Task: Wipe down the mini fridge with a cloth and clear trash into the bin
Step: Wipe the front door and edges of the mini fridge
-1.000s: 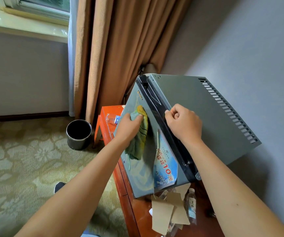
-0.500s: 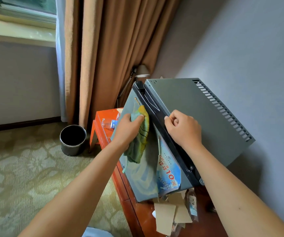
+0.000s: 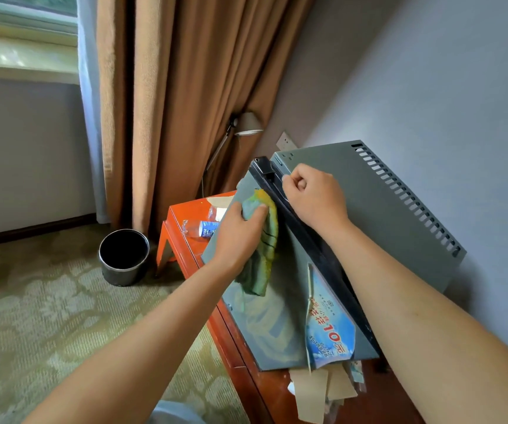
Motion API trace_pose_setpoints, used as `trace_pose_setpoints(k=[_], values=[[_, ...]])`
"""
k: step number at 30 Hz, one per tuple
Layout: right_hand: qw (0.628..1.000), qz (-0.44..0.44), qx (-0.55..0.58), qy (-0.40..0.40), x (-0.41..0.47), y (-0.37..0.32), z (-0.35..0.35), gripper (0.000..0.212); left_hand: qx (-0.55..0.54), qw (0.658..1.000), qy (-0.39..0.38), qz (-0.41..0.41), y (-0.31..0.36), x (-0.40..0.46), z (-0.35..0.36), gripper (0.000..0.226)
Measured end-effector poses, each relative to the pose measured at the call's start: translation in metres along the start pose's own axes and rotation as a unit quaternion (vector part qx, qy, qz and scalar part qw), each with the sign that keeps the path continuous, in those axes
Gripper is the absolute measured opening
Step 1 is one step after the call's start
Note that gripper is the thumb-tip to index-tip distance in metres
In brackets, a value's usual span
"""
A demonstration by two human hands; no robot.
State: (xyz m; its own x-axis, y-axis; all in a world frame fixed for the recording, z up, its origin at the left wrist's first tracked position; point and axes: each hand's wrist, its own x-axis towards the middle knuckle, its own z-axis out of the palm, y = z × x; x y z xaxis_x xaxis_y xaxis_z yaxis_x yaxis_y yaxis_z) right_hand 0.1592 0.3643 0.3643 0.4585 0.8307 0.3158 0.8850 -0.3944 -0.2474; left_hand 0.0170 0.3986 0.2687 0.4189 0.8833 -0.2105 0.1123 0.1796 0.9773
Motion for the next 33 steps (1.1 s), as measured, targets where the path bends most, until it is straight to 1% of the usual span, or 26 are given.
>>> trace_pose_setpoints(k=[2, 3, 5, 6, 7, 8, 11, 14, 16, 19, 25, 27, 30, 31, 33], values=[[1.0, 0.018, -0.023, 0.006, 0.001, -0.004, 0.012, 0.037, 0.015, 1.0, -0.013, 0.008, -0.001, 0.002, 0.001, 0.032], [0.999, 0.02, -0.046, 0.011, 0.0, -0.004, 0.016, 0.037, 0.016, 1.0, -0.021, -0.003, -0.007, 0.005, -0.001, 0.029], [0.997, 0.031, -0.062, 0.019, -0.001, -0.003, 0.019, 0.037, -0.016, 0.998, -0.026, -0.063, -0.019, 0.011, -0.005, 0.028], [0.997, 0.039, -0.056, 0.021, -0.001, -0.002, 0.019, 0.037, -0.032, 0.995, -0.024, -0.096, -0.025, 0.014, -0.008, 0.031], [0.997, 0.045, -0.051, 0.022, -0.001, -0.001, 0.018, 0.037, -0.037, 0.993, -0.024, -0.109, -0.029, 0.016, -0.011, 0.035], [0.997, 0.048, -0.052, 0.024, 0.0, -0.001, 0.018, 0.037, -0.04, 0.994, -0.025, -0.102, -0.03, 0.017, -0.012, 0.036], [0.996, 0.048, -0.067, 0.023, 0.001, -0.002, 0.019, 0.037, -0.054, 0.998, -0.011, -0.032, -0.017, 0.017, -0.008, 0.031], [0.996, 0.052, -0.07, 0.018, 0.0, -0.003, 0.018, 0.037, -0.024, 1.0, -0.011, 0.004, 0.0, 0.02, -0.005, 0.03], [0.996, 0.053, -0.071, 0.018, 0.0, -0.004, 0.017, 0.037, -0.011, 1.0, -0.019, -0.007, 0.002, 0.024, -0.009, 0.029], [0.996, 0.05, -0.07, 0.022, -0.002, -0.006, 0.017, 0.037, -0.024, 0.999, -0.021, -0.036, -0.006, 0.026, -0.013, 0.028], [0.996, 0.052, -0.073, 0.02, -0.003, -0.008, 0.017, 0.037, -0.036, 0.999, -0.033, 0.002, -0.021, -0.019, 0.016, 0.026], [0.995, 0.057, -0.077, 0.023, -0.003, -0.008, 0.017, 0.037, -0.052, 0.998, -0.013, -0.023, -0.016, -0.005, 0.012, 0.027], [0.995, 0.063, -0.077, 0.022, -0.001, -0.007, 0.018, 0.036, -0.084, 0.992, 0.03, -0.085, 0.001, 0.037, -0.007, 0.03], [0.995, 0.064, -0.077, 0.022, -0.001, -0.007, 0.018, 0.036, -0.091, 0.991, 0.039, -0.093, 0.004, 0.046, -0.013, 0.032], [0.995, 0.066, -0.077, 0.023, 0.0, -0.007, 0.018, 0.036, -0.09, 0.992, 0.035, -0.082, 0.003, 0.044, -0.014, 0.031]])
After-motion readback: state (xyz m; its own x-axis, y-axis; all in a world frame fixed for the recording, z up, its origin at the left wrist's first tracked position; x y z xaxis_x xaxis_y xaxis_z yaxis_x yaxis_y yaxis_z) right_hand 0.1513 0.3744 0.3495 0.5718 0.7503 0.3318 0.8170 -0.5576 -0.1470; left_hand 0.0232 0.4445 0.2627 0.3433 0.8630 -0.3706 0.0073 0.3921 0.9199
